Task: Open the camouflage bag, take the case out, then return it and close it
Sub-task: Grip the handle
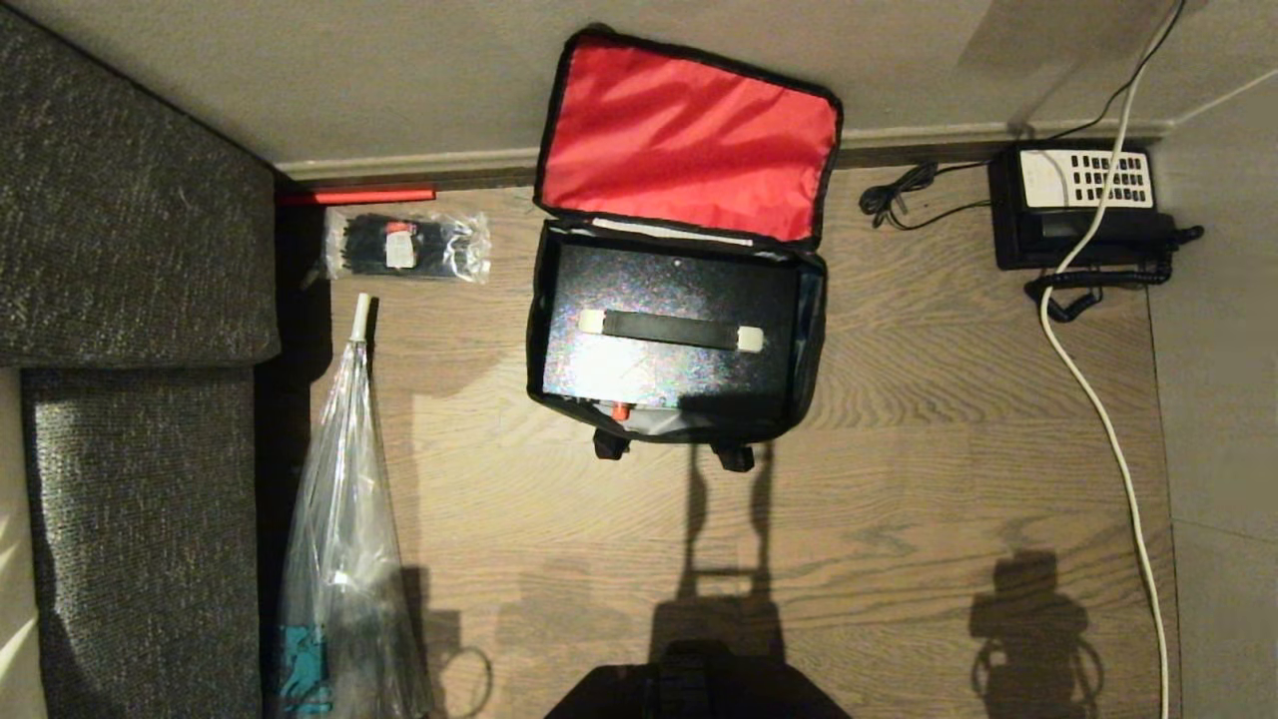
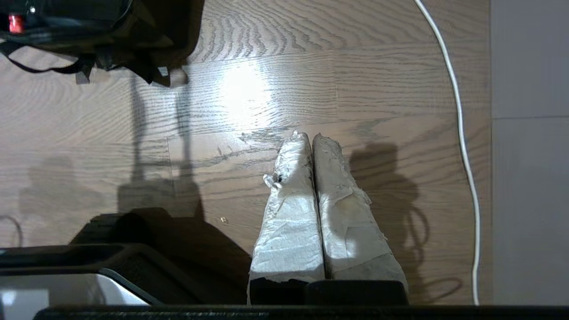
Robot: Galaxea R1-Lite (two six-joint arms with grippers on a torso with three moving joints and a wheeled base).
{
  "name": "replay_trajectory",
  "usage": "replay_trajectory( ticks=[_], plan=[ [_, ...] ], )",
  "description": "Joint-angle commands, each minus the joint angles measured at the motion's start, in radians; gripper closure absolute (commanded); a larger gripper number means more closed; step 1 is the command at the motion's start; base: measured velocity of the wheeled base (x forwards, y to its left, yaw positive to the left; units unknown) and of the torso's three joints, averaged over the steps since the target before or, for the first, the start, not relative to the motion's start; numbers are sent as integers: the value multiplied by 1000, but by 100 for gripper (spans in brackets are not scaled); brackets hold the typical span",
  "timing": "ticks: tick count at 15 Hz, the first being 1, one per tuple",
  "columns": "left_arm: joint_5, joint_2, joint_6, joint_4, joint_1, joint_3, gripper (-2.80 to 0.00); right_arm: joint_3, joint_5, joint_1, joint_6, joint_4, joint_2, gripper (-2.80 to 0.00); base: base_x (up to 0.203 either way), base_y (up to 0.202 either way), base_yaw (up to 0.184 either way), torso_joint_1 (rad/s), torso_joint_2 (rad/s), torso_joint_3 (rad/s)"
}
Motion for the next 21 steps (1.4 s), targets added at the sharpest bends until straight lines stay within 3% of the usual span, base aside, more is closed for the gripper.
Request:
replay_trajectory(
  ticks=[1,16,21],
  plan=[
    [0,-2,0,0,0,0,0,14,0,0,4,-1,-8,0,0,0,0,0,0,0],
    [2,-2,-11,7,0,0,0,14,0,-1,4,-1,-8,0,0,0,0,0,0,3],
    [3,-2,-12,7,0,0,0,14,0,-1,4,-1,-8,0,0,0,0,4,4,184]
  ],
)
